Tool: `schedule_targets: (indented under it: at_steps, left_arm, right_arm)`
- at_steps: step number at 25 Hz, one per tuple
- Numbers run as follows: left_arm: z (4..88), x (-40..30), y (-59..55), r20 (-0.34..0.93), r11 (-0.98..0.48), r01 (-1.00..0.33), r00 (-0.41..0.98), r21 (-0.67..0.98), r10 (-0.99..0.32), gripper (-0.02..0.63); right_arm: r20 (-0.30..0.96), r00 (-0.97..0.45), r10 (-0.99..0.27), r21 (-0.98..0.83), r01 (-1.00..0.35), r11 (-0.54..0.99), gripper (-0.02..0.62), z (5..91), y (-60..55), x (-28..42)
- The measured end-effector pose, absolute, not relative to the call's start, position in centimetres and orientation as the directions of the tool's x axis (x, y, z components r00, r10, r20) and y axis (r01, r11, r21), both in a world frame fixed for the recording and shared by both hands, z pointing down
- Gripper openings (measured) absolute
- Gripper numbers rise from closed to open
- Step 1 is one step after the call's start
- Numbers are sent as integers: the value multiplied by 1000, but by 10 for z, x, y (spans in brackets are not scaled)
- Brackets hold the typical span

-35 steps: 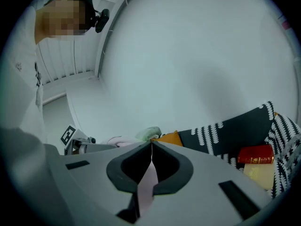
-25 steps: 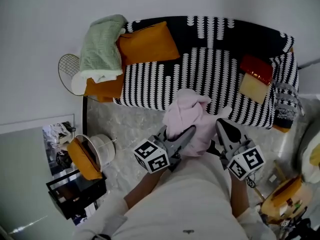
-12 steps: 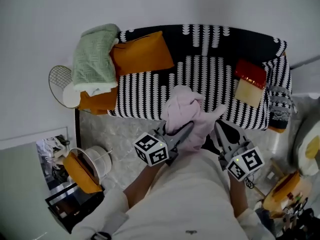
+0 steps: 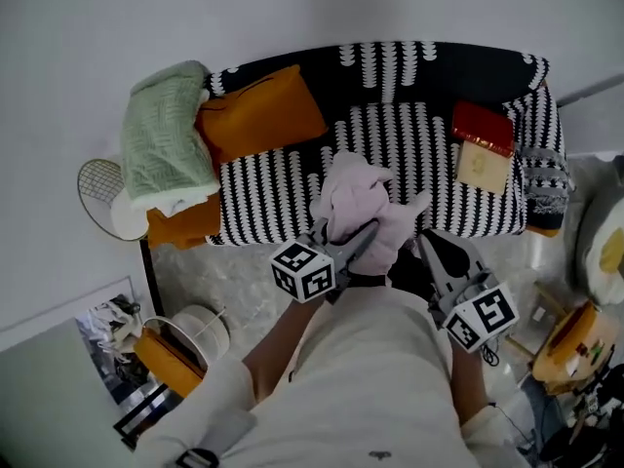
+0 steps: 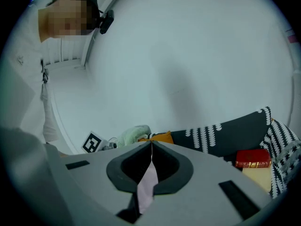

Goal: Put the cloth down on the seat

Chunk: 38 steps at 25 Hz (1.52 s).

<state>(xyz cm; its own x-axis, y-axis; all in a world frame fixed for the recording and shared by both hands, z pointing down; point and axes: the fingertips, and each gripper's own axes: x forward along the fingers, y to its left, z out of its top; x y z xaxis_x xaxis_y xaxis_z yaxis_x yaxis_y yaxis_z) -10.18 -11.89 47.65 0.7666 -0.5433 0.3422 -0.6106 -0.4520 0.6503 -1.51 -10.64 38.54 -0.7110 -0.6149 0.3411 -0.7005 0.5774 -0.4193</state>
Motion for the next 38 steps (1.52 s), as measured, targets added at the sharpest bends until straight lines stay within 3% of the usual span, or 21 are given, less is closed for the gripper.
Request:
schedule_targets:
  at_steps: [7, 25, 27, 29, 38]
  left_arm:
    - [531, -110, -143, 396, -453, -597, 792, 663, -464, 169]
    - [707, -118, -196, 542, -375, -681, 730, 629, -416, 184]
    - [720, -119, -201, 544, -360, -685, 725, 633, -423, 156]
    - [736, -118, -205, 562, -376, -695, 718, 614, -409, 74]
    - [806, -113, -220, 640, -393, -737, 674, 550, -369, 46]
  right_arm:
    - [385, -670, -634, -446, -737, 508, 9, 407, -108, -28]
    - [483, -621, -617, -526, -769, 362, 9, 485, -114, -33]
    - [494, -618, -612, -532, -771, 350, 9, 492, -114, -33]
    - [501, -617, -607, -537, -771, 341, 9, 499, -116, -33]
    - [534, -596, -600, -554, -783, 284, 9, 527, -115, -27]
